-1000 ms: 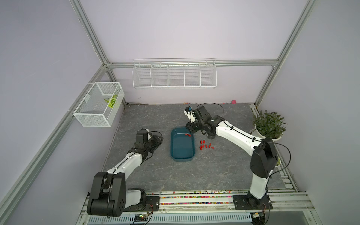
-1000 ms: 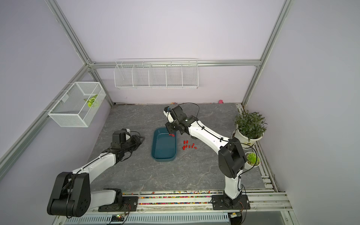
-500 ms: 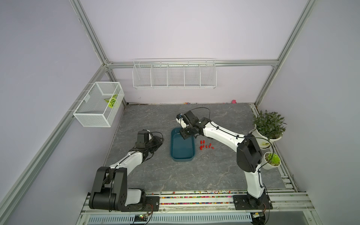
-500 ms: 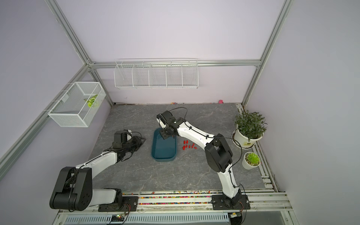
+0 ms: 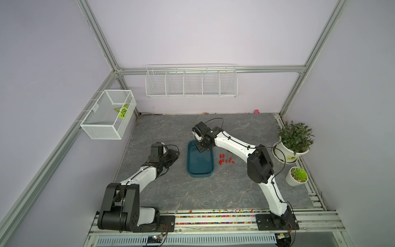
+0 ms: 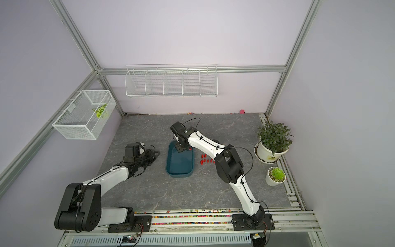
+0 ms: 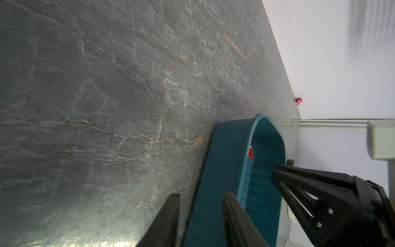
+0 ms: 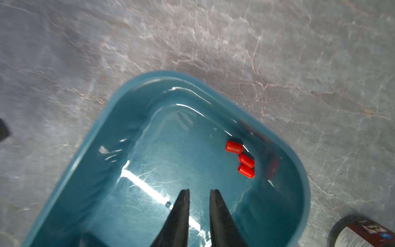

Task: Take the screw protection sleeves out of the storage box
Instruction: Pick up the screw protection sleeve from the storage box.

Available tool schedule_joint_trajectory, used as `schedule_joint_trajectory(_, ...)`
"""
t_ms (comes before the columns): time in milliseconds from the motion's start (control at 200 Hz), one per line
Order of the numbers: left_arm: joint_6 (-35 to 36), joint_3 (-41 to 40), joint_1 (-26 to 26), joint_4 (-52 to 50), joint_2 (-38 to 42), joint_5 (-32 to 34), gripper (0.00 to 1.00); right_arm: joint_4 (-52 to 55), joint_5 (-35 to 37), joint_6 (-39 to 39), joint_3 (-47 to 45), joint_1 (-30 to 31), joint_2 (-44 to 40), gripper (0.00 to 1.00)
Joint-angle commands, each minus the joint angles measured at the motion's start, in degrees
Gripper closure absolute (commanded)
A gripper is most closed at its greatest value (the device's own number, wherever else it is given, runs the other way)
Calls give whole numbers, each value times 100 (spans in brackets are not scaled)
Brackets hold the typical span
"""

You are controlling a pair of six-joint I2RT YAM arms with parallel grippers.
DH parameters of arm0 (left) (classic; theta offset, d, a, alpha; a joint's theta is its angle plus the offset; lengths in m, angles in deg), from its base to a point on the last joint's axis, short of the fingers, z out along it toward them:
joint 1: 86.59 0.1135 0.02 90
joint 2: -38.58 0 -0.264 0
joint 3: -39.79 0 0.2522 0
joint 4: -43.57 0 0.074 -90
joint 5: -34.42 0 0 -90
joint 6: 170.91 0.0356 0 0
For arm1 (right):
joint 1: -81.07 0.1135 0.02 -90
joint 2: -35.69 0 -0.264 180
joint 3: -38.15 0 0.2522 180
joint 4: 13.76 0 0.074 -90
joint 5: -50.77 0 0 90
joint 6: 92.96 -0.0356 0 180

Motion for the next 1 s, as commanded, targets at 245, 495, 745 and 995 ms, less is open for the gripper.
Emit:
schedule_joint_trajectory(245,0,104,7,92,82,-13,60,401,588,-304,260,-13,270,77)
schedule_joint_trajectory(495,2,93,12,89,104,-17,60,400,696,-315,397,-22,467,76)
schedule_joint_trajectory(745,6,83,11,89,134,-14,60,532,714,-280,656,-23,707,76)
schedule_joint_trajectory(995,2,71,12,90,154,-15,60,479,787,-272,656,-24,762,76)
